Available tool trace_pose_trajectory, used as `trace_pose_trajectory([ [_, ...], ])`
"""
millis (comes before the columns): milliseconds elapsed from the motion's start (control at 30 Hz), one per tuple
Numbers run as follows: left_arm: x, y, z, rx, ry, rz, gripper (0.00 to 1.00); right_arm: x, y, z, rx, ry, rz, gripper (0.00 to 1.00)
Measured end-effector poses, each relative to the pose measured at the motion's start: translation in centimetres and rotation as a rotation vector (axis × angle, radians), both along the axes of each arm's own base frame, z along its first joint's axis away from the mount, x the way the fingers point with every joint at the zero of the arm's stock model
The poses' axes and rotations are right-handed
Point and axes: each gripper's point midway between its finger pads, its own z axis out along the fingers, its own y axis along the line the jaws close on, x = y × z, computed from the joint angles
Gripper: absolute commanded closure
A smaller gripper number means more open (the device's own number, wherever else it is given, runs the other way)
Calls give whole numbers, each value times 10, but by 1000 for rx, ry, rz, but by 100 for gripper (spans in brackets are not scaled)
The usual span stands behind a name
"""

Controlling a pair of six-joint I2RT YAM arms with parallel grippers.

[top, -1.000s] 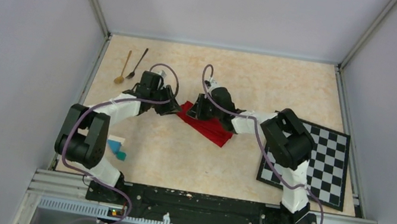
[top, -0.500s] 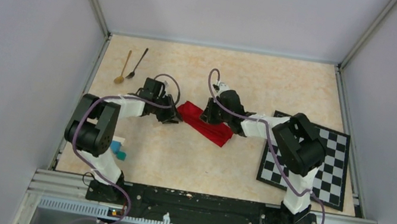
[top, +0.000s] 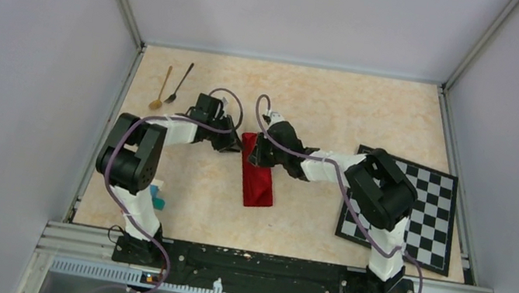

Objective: Fold the napkin into a case and place the utensils inside
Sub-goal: Rotate the smaller rectangle-folded napkin at the center of the board.

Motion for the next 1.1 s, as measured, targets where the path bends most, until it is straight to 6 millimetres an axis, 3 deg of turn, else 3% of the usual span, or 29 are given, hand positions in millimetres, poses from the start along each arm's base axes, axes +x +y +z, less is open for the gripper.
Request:
trace_pose_trajectory([
  [67,-2,2,1,12,-5,-3,63,0,-4,4,-40,-5,10,69],
  [133,-11,6,6,22,-7,-7,55,-2,-13,13,-84,-22,20,43],
  [200,-24,9,13,22,-13,-15,49,-8,-24,25,-126,-30,33,36],
  [300,-47,9,23,-15,-19,-45,48,-17,-37,52,-158,-54,53,37],
  [433,-86,1,17,-98,41,-91,53,-30,-45,71,-168,-48,64,51],
  [600,-128,-10,-1,-159,152,-128,65,-57,-40,58,-211,21,92,62],
  [867,-144,-23,-5,-229,164,-139,73,-78,-13,35,-344,34,125,56],
  [1100,-146,-29,-9,-280,165,-121,80,-77,-13,18,-446,17,99,55],
])
